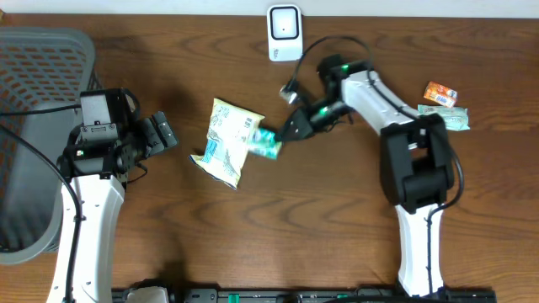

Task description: Scan the item barcode

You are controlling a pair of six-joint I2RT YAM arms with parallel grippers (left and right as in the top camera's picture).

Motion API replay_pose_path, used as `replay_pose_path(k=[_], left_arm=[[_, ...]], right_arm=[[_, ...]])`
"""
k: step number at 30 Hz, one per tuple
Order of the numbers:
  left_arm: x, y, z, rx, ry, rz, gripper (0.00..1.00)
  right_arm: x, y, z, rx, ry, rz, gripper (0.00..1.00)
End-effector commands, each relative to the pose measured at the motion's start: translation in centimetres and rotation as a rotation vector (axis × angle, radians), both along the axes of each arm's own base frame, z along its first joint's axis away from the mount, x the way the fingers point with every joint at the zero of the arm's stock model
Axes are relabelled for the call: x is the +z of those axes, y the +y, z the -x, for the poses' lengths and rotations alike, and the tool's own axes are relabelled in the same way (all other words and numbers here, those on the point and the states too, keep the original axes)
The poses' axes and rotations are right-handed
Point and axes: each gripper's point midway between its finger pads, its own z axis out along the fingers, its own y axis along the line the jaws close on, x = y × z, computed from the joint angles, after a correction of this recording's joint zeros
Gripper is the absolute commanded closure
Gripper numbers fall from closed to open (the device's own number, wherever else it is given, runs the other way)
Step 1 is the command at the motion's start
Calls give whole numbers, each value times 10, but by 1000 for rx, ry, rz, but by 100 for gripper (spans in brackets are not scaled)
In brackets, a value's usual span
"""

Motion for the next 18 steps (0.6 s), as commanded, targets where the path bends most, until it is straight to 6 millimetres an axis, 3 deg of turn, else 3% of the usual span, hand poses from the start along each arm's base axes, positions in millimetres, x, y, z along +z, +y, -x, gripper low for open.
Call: replay_pose_path(k=[1, 6, 12, 18], left_arm=[[-1, 1, 0, 6, 4, 0, 2], [-1, 1, 0, 6, 4, 0, 2], [-1, 1, 0, 6, 4, 0, 2], [-1, 1, 0, 6, 4, 0, 2]], right_arm=[[73, -13, -20, -130, 127, -273, 99], [99, -43, -41, -225, 214, -412, 99], [99, -80, -59, -332, 285, -405, 99], [99, -102, -67, -385, 289, -410, 99]])
